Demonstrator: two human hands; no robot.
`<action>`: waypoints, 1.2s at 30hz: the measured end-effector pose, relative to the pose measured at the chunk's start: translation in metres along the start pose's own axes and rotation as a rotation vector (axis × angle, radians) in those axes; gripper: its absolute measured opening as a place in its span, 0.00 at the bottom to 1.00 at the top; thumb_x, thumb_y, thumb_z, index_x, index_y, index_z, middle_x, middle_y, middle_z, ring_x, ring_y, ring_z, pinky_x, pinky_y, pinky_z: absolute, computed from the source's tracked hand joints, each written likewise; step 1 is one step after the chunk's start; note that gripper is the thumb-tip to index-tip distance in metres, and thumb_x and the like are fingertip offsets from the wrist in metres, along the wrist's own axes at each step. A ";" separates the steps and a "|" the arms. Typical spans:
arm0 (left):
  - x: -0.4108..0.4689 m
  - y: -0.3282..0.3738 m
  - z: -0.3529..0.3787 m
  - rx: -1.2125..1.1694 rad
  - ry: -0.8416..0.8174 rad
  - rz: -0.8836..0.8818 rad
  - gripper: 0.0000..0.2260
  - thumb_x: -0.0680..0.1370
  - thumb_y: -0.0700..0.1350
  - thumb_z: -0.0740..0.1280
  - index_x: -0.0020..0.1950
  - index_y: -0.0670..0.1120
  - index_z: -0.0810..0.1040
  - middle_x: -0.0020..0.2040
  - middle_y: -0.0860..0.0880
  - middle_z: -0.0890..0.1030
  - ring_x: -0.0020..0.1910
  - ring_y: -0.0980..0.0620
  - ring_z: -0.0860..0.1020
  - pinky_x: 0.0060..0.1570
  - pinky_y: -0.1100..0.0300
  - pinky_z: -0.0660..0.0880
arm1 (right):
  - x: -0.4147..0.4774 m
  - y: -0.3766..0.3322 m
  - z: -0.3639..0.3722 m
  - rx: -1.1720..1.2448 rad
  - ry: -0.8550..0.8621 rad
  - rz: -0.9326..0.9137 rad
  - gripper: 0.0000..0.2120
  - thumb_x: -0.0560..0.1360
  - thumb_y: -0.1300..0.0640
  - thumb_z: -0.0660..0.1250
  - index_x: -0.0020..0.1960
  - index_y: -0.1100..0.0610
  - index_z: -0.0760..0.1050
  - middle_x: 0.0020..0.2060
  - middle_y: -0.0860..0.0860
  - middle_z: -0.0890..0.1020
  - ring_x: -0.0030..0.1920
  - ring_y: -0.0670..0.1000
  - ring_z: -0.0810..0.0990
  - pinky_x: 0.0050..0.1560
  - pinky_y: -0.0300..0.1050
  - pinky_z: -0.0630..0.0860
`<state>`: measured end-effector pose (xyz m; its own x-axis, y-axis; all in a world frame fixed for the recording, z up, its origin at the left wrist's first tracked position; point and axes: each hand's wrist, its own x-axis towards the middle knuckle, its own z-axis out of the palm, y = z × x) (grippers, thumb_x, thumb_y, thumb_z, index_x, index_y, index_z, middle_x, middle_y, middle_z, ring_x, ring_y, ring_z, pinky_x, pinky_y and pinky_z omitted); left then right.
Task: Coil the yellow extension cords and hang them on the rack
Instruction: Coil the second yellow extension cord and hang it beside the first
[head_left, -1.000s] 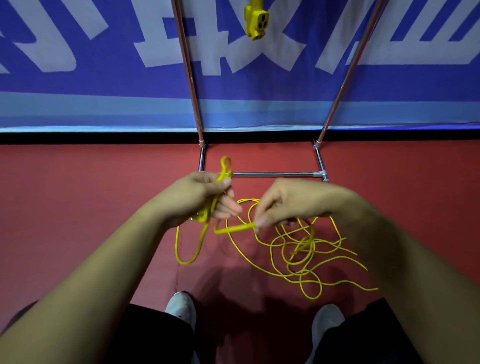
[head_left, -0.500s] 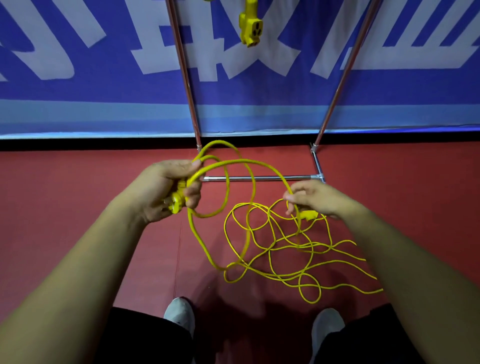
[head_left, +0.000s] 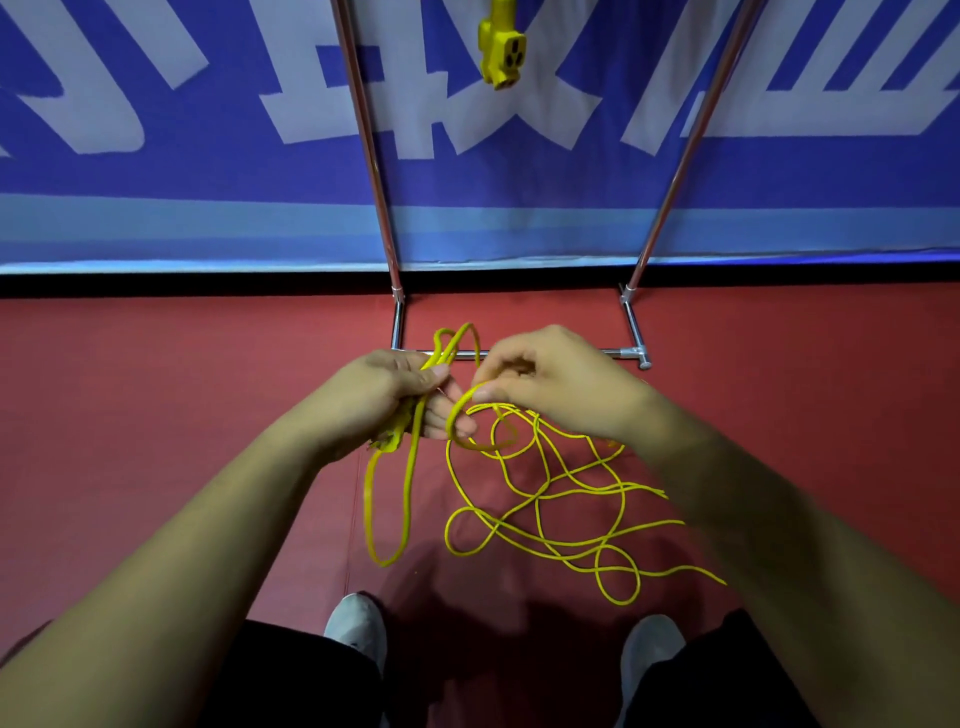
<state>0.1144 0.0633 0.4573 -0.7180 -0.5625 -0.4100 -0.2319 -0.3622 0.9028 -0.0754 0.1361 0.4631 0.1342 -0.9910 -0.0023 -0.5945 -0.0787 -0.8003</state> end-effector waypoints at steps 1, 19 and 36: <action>0.000 0.001 0.003 0.021 0.000 0.026 0.11 0.82 0.40 0.56 0.49 0.33 0.73 0.37 0.35 0.82 0.29 0.48 0.82 0.28 0.64 0.78 | 0.001 0.001 0.001 0.052 0.031 -0.002 0.04 0.72 0.56 0.73 0.42 0.57 0.81 0.28 0.52 0.77 0.30 0.42 0.68 0.33 0.41 0.66; -0.006 0.010 -0.012 -0.135 -0.054 0.003 0.13 0.76 0.42 0.60 0.48 0.31 0.75 0.39 0.30 0.82 0.36 0.35 0.83 0.34 0.53 0.81 | -0.009 0.074 -0.028 -0.061 -0.047 0.185 0.07 0.75 0.55 0.71 0.51 0.54 0.84 0.30 0.43 0.81 0.30 0.37 0.72 0.35 0.33 0.67; -0.004 0.007 -0.005 -0.350 -0.173 0.069 0.11 0.78 0.42 0.56 0.42 0.40 0.75 0.24 0.52 0.64 0.18 0.57 0.62 0.24 0.64 0.61 | -0.004 0.062 -0.024 0.083 0.072 0.186 0.08 0.71 0.58 0.74 0.41 0.57 0.76 0.28 0.51 0.75 0.29 0.48 0.73 0.33 0.45 0.69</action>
<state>0.1193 0.0593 0.4648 -0.8309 -0.4716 -0.2953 0.0371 -0.5764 0.8163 -0.1322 0.1320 0.4278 -0.0302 -0.9931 -0.1138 -0.5358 0.1122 -0.8369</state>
